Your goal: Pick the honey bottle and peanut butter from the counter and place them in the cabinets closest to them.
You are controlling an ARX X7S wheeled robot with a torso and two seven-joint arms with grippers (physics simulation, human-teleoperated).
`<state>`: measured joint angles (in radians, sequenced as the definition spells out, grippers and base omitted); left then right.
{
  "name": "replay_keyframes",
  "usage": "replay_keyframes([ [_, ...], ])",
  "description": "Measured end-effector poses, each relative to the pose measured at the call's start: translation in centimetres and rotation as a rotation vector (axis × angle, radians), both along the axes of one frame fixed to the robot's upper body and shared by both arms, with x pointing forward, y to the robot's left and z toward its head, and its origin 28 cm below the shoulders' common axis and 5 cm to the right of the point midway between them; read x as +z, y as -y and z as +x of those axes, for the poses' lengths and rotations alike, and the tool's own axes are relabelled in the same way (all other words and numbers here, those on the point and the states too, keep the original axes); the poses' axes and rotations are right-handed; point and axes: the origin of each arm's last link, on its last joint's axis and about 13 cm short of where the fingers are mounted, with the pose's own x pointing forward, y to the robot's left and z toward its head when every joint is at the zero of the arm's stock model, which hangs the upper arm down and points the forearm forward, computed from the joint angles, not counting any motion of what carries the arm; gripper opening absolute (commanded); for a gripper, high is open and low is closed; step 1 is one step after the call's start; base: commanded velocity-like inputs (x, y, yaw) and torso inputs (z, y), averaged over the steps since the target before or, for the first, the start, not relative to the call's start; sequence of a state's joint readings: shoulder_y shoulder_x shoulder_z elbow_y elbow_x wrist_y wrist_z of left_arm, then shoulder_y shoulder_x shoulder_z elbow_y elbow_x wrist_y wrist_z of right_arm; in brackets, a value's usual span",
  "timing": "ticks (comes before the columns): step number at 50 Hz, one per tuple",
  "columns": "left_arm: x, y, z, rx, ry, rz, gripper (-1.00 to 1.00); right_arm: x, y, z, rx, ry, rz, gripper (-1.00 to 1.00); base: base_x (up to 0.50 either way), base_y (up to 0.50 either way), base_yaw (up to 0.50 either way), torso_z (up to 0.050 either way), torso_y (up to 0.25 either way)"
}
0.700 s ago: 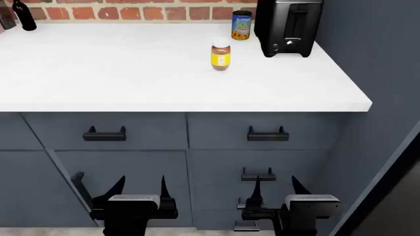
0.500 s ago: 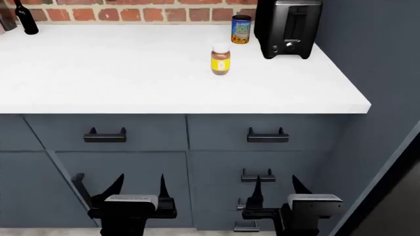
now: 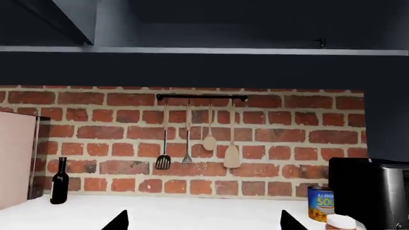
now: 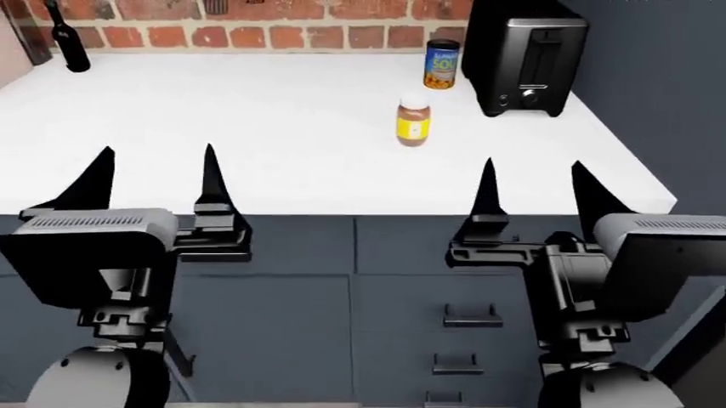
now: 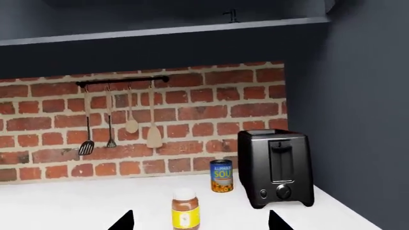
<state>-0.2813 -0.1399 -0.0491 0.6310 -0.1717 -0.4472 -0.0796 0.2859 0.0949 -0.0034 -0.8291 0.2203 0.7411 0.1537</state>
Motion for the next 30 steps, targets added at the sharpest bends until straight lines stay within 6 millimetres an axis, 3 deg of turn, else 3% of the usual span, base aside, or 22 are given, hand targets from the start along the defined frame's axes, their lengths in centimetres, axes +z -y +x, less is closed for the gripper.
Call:
replay_keyframes([
  [13,1.9,0.0,-0.5,0.056,0.073,0.029,1.0,1.6,-0.3,-1.3,0.008,0.074,-0.036,1.0,0.27,0.45,0.0,0.0,0.0],
  [30,2.4,0.3,-0.6,0.073,0.121,0.049,1.0,2.1,-0.4,-2.0,0.023,0.14,-0.063,1.0,0.5,-0.05,0.0,0.0,0.0],
])
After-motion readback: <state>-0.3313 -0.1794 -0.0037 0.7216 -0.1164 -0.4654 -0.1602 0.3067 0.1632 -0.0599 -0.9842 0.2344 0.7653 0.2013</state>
